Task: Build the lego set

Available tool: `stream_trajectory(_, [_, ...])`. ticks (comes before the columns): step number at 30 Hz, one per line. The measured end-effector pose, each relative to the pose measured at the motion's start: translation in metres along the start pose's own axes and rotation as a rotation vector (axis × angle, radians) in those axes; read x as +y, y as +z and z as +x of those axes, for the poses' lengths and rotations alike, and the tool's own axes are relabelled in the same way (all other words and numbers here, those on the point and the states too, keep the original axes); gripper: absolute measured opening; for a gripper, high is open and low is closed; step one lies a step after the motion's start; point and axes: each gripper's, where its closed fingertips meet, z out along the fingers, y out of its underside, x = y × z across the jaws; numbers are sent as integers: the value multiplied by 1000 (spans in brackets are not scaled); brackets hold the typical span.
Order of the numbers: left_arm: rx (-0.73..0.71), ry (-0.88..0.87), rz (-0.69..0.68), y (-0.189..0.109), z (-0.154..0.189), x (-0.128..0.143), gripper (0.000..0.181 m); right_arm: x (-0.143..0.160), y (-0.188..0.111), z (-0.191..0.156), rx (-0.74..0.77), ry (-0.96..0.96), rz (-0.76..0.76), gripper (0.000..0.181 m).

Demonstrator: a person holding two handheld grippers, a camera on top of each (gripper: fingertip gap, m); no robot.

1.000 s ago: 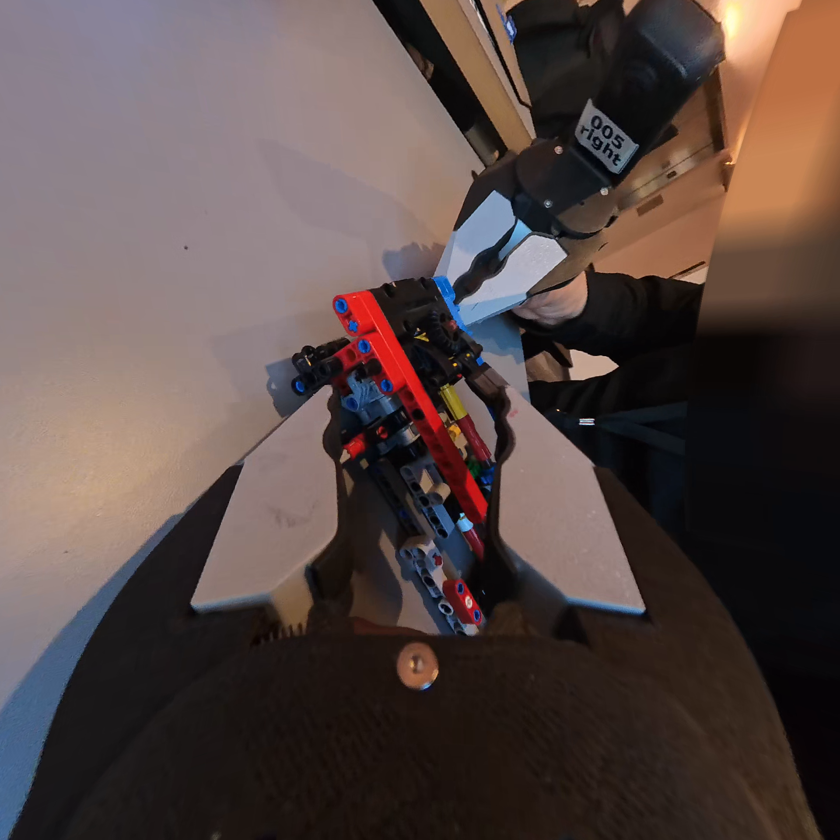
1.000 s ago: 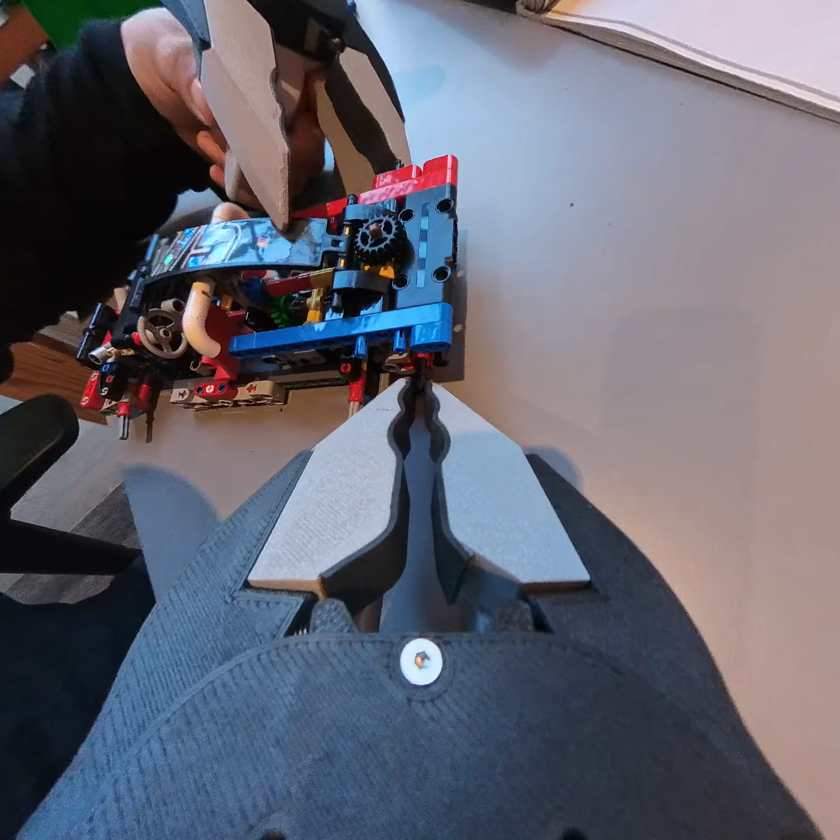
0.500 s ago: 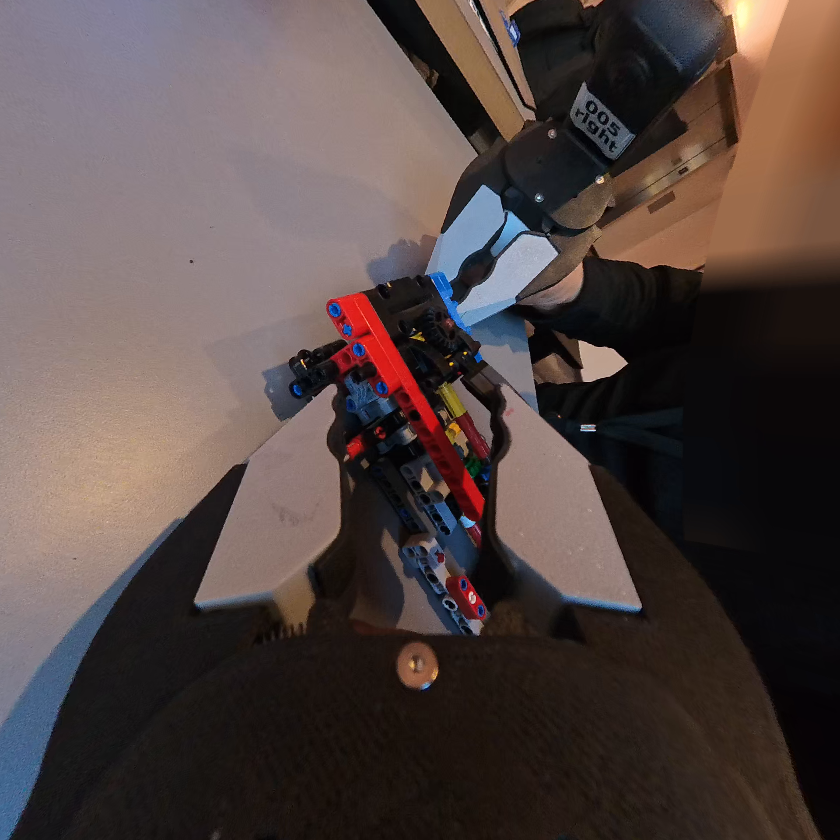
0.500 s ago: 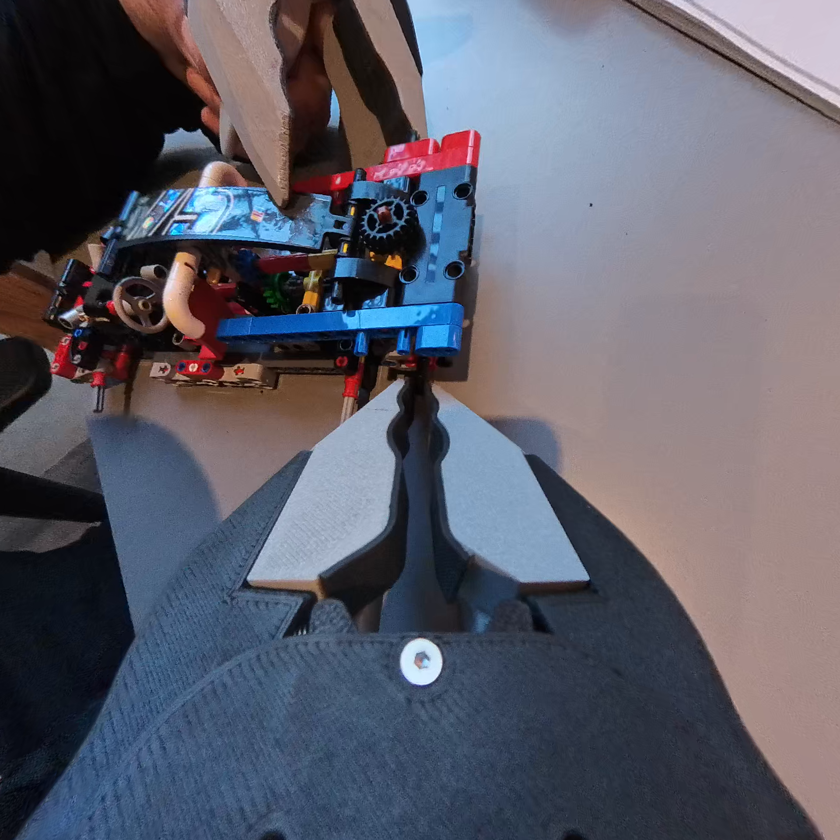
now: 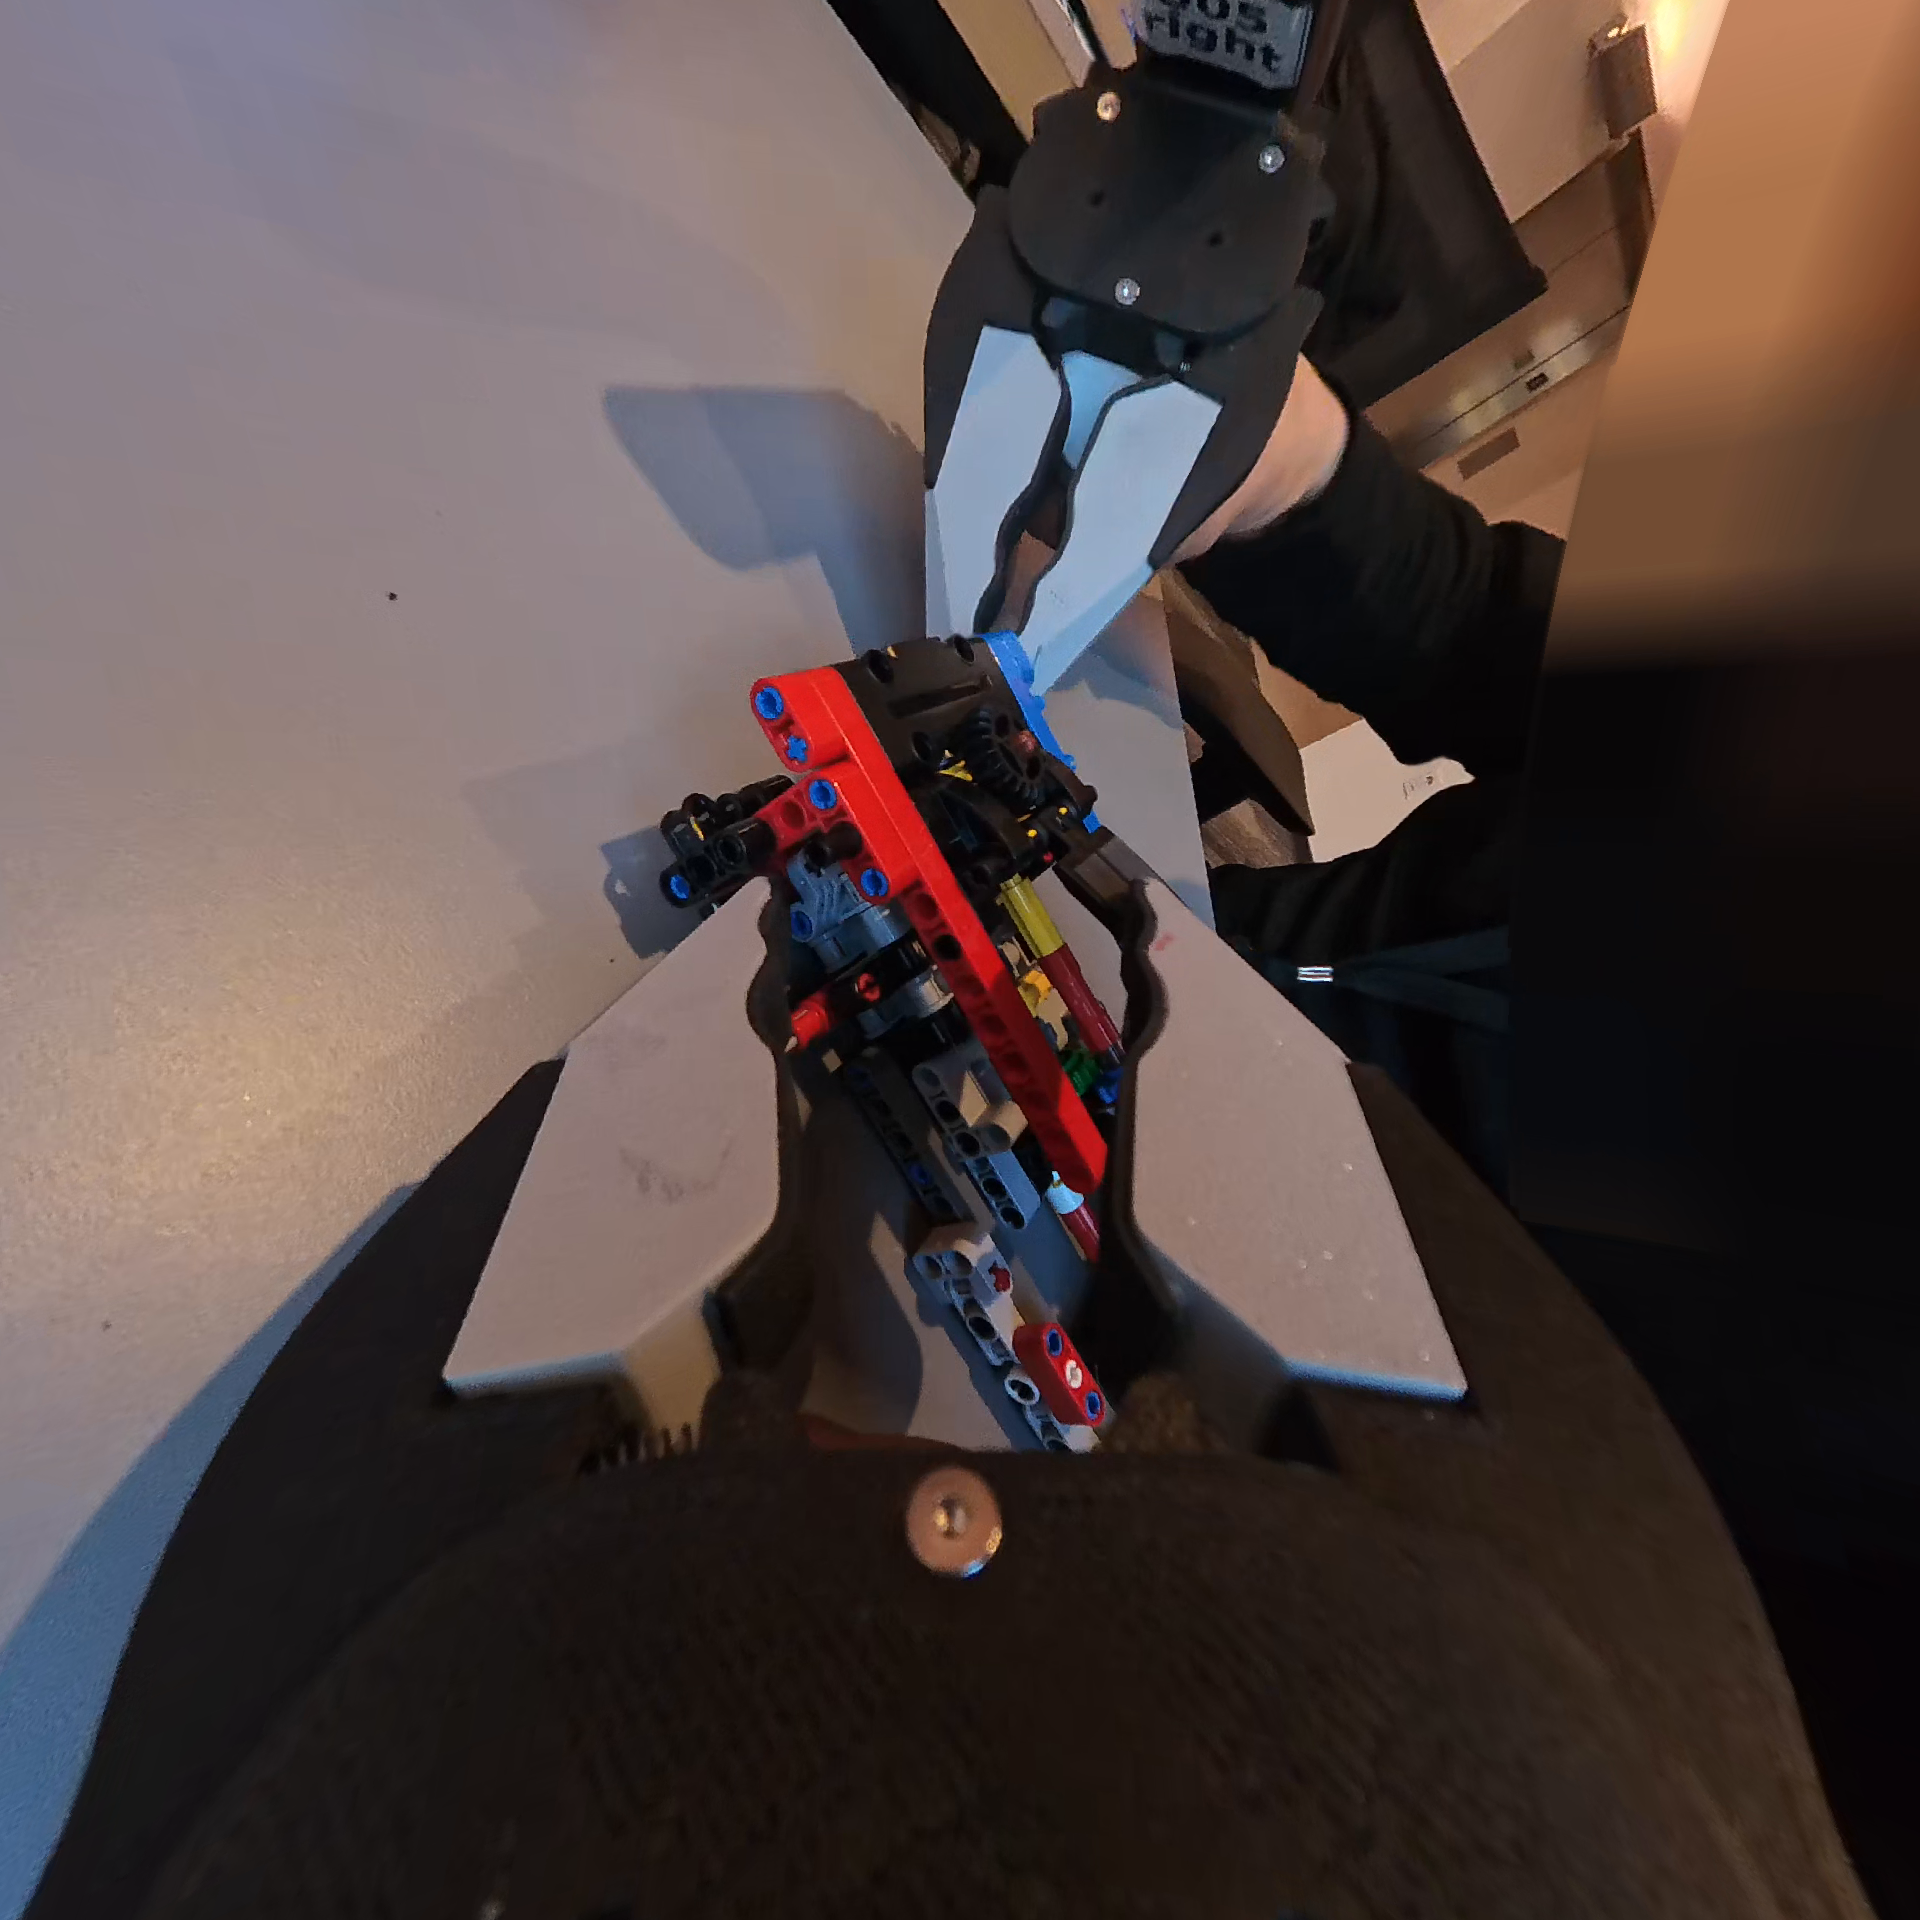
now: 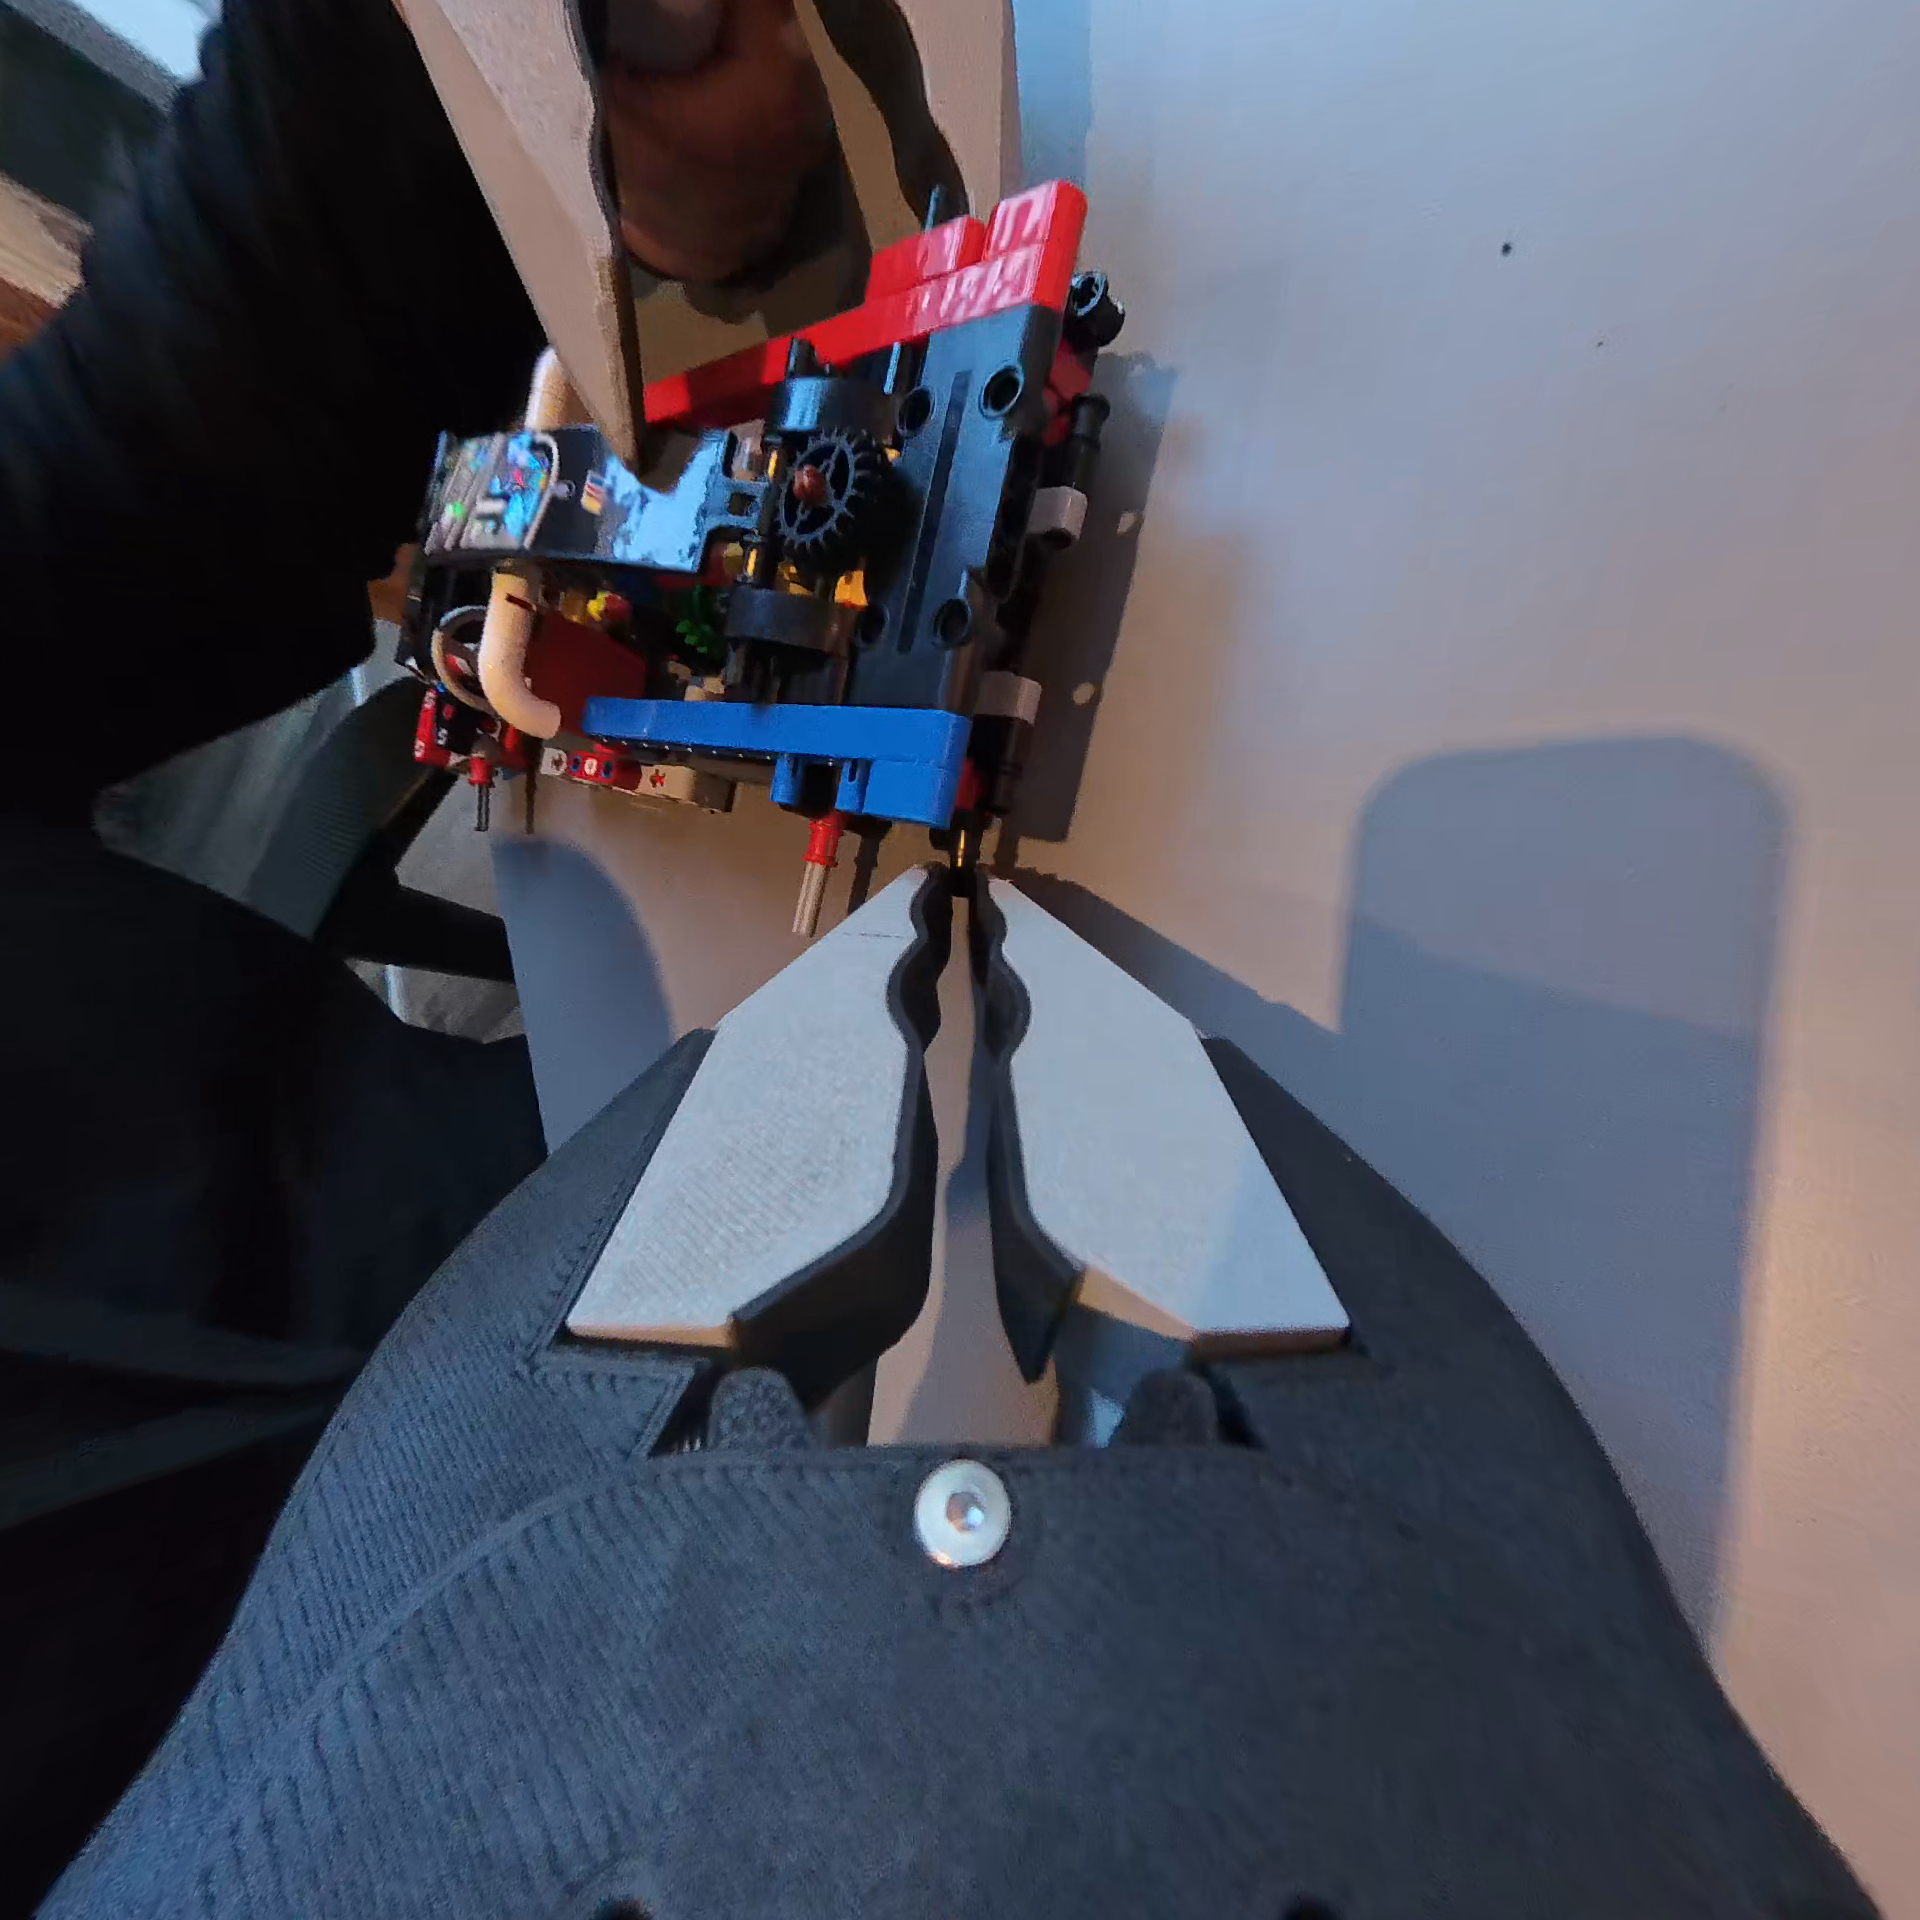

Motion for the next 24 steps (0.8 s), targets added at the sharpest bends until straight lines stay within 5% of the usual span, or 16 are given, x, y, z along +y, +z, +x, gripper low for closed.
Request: stream_trajectory(24, [4,3,-2,0,0,0,62,-1,1,-5,-122,51,-6,0])
